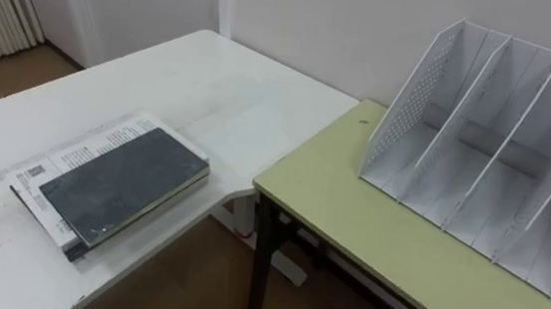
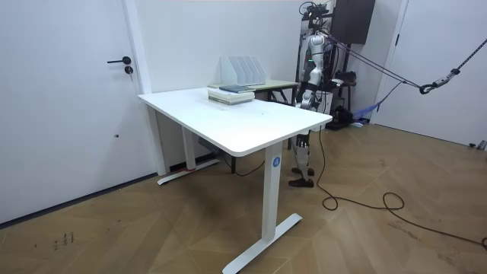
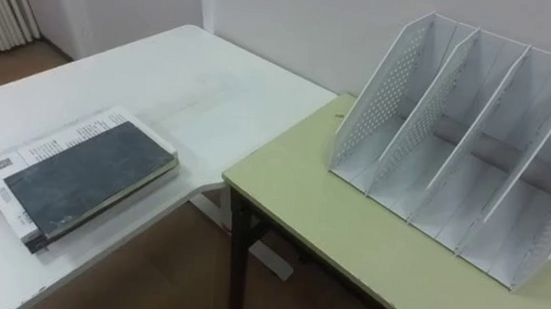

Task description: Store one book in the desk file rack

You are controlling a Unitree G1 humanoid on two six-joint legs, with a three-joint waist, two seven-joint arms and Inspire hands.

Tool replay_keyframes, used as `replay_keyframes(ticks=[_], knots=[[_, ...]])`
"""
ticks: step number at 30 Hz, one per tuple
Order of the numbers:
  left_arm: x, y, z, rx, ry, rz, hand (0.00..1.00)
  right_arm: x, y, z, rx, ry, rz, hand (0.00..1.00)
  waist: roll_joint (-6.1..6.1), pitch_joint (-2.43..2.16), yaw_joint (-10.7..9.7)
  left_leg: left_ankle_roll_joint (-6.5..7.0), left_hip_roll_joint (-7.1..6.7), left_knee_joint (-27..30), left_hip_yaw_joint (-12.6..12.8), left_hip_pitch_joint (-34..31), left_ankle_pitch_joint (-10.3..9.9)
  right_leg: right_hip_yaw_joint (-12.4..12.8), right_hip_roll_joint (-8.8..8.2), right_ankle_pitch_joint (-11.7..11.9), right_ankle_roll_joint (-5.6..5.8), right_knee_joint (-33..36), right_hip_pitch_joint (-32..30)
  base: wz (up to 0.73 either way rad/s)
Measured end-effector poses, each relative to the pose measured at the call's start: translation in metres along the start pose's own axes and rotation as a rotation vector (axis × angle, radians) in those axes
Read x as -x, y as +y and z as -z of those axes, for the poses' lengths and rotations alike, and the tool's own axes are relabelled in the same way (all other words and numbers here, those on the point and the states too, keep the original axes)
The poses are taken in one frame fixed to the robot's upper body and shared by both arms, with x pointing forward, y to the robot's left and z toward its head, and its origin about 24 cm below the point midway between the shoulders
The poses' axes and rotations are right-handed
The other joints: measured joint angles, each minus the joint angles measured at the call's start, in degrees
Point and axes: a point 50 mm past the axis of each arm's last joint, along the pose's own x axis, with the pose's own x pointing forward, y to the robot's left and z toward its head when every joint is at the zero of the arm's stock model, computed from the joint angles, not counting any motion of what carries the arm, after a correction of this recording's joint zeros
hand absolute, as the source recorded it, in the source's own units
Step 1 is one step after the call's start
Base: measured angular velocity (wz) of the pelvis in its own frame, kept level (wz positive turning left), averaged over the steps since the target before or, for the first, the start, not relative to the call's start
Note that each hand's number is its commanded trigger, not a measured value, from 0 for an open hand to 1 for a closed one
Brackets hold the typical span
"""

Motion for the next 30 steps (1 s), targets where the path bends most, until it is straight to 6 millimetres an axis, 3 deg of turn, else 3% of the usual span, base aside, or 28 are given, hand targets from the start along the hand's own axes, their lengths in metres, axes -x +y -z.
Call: replay_keyframes(ticks=[30], knots=[[0.0005,0.0042,-0.0067,-0.061,-0.023,-0.045,0.00,-0.0005,0.0038,-0.0008,0.018,-0.008,-0.009,0.00,-0.94,0.10,-0.17,0.00,-0.04,0.03,-0.15,0.46,0.00,-0.03,-0.01,-0.04,0.00,-0.06,0.50,0.00]])
